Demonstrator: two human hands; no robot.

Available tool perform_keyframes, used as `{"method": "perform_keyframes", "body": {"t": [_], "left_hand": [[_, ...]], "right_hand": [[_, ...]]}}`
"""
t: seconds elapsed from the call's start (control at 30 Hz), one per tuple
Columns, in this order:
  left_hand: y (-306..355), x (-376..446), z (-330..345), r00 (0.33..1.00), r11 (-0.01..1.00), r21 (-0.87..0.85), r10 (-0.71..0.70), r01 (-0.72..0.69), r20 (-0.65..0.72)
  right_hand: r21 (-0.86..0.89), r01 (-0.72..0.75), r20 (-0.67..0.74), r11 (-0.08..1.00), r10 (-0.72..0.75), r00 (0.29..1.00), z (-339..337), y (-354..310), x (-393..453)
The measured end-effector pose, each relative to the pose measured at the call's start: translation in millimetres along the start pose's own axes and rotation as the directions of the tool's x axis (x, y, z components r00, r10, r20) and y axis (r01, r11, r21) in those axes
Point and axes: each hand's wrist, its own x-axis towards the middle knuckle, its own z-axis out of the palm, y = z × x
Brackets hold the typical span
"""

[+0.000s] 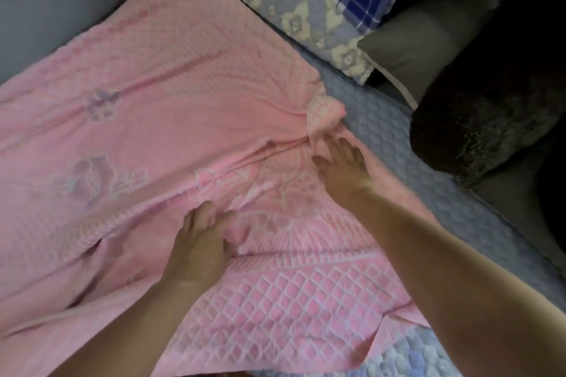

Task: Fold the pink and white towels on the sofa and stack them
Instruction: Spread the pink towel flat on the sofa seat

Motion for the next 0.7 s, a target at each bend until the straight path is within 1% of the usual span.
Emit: {"method": "perform_keyframes", "body": {"t": [0.03,0.07,0.1,0.13,0.17,0.2,0.23,0.27,0.3,0.33,0.37,0.4,0.43,0.47,0.53,0.57,0.6,0.63,0.7], "left_hand": [[2,10,-5,0.999,0.999,0.031,-0.020,0.019,0.045],[3,21,-9,0.996,0.997,0.063,-0.043,0.038,0.078],[6,32,-13,0.994,0.995,0.093,-0.055,0.046,0.097],[7,43,-18,0.992,0.992,0.116,-0.066,0.054,0.109],[8,52,-22,0.989,0.990,0.125,-0.084,0.069,0.122],[8,60,-25,0.984,0.988,0.123,-0.108,0.090,0.143],[8,66,-29,0.978,0.986,0.126,-0.126,0.106,0.165],[8,71,-30,0.974,0.985,0.136,-0.131,0.107,0.183],[10,73,-30,0.973,0.983,0.154,-0.133,0.104,0.188],[11,74,-29,0.974,0.980,0.172,-0.132,0.101,0.183],[14,74,-26,0.977,0.977,0.194,-0.128,0.094,0.170],[15,74,-23,0.981,0.973,0.215,-0.121,0.087,0.150],[17,75,-21,0.987,0.967,0.247,-0.103,0.071,0.123],[18,78,-19,0.994,0.961,0.274,-0.065,0.037,0.092],[23,92,-23,0.998,0.953,0.299,0.049,-0.055,0.027],[25,103,-26,0.995,0.947,0.305,0.103,-0.102,0.010],[28,114,-32,0.991,0.941,0.309,0.133,-0.136,0.033],[32,123,-37,0.986,0.935,0.314,0.153,-0.166,0.064],[34,134,-48,0.977,0.939,0.290,0.140,-0.183,0.163]], "right_hand": [[0.031,-0.045,-0.040,0.999,0.046,0.998,2,8,0],[0.119,-0.130,-0.129,0.984,0.145,0.981,2,14,-2],[0.306,-0.258,-0.181,0.917,0.322,0.929,-5,21,-5],[0.497,-0.365,-0.178,0.787,0.504,0.845,-12,32,-8],[0.579,-0.470,-0.119,0.666,0.639,0.760,-14,43,-11],[0.609,-0.540,-0.029,0.582,0.696,0.717,-19,51,-15],[0.578,-0.577,-0.025,0.577,0.719,0.694,-19,55,-19],[0.536,-0.567,-0.084,0.625,0.708,0.701,-12,56,-27],[0.488,-0.528,-0.149,0.695,0.663,0.734,-5,52,-37],[0.424,-0.490,-0.185,0.761,0.603,0.776,4,48,-48],[0.389,-0.462,-0.208,0.797,0.565,0.798,12,48,-57],[0.389,-0.438,-0.212,0.811,0.542,0.813,16,48,-65],[0.389,-0.433,-0.236,0.813,0.542,0.806,18,49,-73],[0.376,-0.412,-0.258,0.830,0.520,0.814,21,49,-80],[0.274,-0.317,-0.282,0.908,0.391,0.876,26,49,-90],[0.251,-0.286,-0.270,0.925,0.351,0.897,30,50,-89],[0.274,-0.304,-0.248,0.913,0.372,0.895,33,49,-86],[0.333,-0.352,-0.219,0.875,0.435,0.873,33,49,-82],[0.415,-0.487,-0.131,0.769,0.580,0.804,33,52,-77]]}}
